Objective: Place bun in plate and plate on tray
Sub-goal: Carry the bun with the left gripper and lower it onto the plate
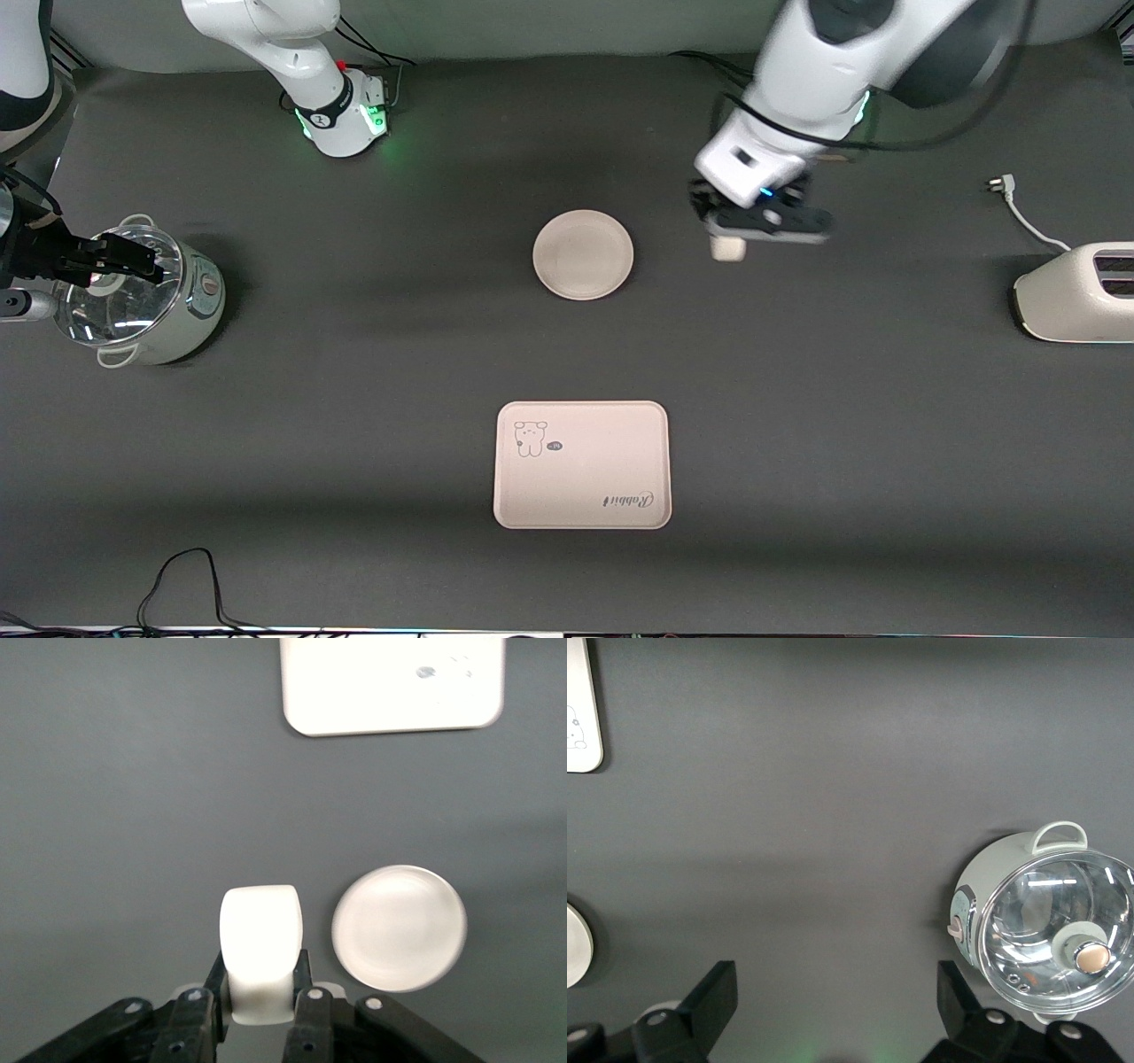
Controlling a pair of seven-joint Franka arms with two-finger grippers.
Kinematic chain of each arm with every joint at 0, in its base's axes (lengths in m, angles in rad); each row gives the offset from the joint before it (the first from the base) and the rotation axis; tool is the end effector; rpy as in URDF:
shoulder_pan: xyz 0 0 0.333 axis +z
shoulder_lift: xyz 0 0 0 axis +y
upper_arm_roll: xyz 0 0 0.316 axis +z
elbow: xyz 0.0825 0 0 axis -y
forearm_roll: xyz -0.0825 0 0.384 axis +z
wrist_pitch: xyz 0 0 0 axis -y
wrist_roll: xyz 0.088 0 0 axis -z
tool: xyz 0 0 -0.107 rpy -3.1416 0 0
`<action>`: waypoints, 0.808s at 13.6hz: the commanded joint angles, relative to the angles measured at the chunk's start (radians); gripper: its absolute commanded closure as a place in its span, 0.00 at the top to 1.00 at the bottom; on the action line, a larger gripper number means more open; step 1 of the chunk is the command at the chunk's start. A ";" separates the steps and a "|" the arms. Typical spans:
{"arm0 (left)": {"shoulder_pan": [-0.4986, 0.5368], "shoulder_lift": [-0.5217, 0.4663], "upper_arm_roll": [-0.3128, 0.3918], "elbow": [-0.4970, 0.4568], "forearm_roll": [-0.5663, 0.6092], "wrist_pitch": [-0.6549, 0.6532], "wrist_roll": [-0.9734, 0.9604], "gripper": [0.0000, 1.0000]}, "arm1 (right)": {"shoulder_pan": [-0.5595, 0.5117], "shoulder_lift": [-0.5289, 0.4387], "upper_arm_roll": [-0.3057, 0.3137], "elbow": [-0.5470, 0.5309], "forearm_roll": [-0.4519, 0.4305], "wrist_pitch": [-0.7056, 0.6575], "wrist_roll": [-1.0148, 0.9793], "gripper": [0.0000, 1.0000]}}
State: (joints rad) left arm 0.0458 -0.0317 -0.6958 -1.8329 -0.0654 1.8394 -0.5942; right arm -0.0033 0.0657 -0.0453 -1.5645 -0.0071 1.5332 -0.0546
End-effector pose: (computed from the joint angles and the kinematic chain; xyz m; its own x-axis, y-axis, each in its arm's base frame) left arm 0.4392 -0.3455 0.5364 0.9992 -0.0394 0.0012 -0.0394 -0.9978 0.0530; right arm 0.5678 -0.0276 0.5875 0.9952 0.0058 -0.0972 0.0063 -1.0000 0.0048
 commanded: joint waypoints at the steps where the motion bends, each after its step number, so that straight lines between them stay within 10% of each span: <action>1: -0.116 0.039 -0.010 0.003 0.019 0.020 -0.157 0.31 | 0.016 -0.026 -0.013 -0.028 -0.011 0.019 -0.017 1.00; 5: -0.230 0.101 -0.010 -0.118 0.044 0.206 -0.314 0.32 | 0.014 -0.026 -0.013 -0.029 -0.011 0.019 -0.017 1.00; 11: -0.351 0.407 -0.008 -0.181 0.400 0.489 -0.704 0.32 | 0.016 -0.026 -0.013 -0.029 -0.011 0.019 -0.017 1.00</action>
State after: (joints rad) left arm -0.2588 0.2511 -0.7174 -2.0348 0.2038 2.2583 -1.1402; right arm -0.0015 0.0642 -0.0477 -1.5702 -0.0071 1.5348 -0.0546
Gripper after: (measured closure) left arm 0.678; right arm 0.000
